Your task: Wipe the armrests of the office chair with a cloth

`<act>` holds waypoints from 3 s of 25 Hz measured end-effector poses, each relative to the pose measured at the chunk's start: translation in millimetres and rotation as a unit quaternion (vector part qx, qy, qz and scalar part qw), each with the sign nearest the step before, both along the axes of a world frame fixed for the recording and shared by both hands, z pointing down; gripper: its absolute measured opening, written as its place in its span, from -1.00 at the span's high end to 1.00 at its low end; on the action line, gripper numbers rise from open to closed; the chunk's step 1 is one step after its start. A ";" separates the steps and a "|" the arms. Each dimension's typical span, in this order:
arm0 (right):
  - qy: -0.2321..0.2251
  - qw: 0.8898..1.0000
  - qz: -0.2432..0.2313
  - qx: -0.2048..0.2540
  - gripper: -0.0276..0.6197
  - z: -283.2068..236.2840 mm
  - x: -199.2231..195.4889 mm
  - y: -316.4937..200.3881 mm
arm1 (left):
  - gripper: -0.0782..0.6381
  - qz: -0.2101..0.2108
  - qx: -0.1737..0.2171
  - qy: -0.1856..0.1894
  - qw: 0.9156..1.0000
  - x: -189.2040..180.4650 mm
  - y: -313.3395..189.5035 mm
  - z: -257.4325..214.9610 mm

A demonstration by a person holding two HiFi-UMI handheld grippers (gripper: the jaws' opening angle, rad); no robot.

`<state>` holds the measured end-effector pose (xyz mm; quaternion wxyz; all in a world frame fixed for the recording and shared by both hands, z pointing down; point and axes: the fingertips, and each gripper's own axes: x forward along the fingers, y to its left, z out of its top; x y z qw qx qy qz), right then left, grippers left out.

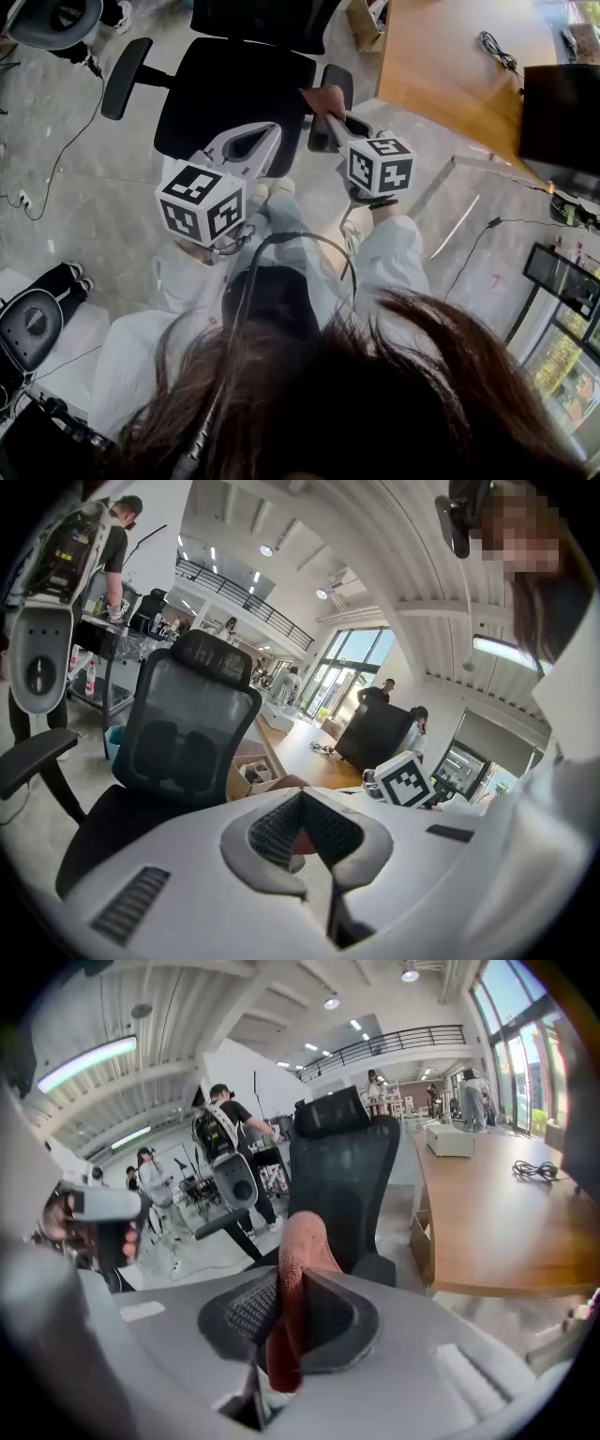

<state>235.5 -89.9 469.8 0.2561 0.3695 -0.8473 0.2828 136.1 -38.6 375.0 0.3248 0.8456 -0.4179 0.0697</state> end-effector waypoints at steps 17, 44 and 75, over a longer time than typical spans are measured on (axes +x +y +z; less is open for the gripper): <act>-0.357 0.929 0.051 0.079 0.78 -219.3 38.9 45.0 | 0.77 0.105 0.066 0.081 0.989 59.3 14.7 -80.4; -0.445 0.874 -0.154 0.123 0.78 -290.9 30.8 106.2 | -0.09 0.238 0.013 0.465 0.853 92.0 67.3 -149.7; -0.257 0.956 -0.063 0.127 0.69 -222.9 21.7 66.4 | 0.69 -0.023 0.095 0.217 0.971 -38.6 17.4 -138.8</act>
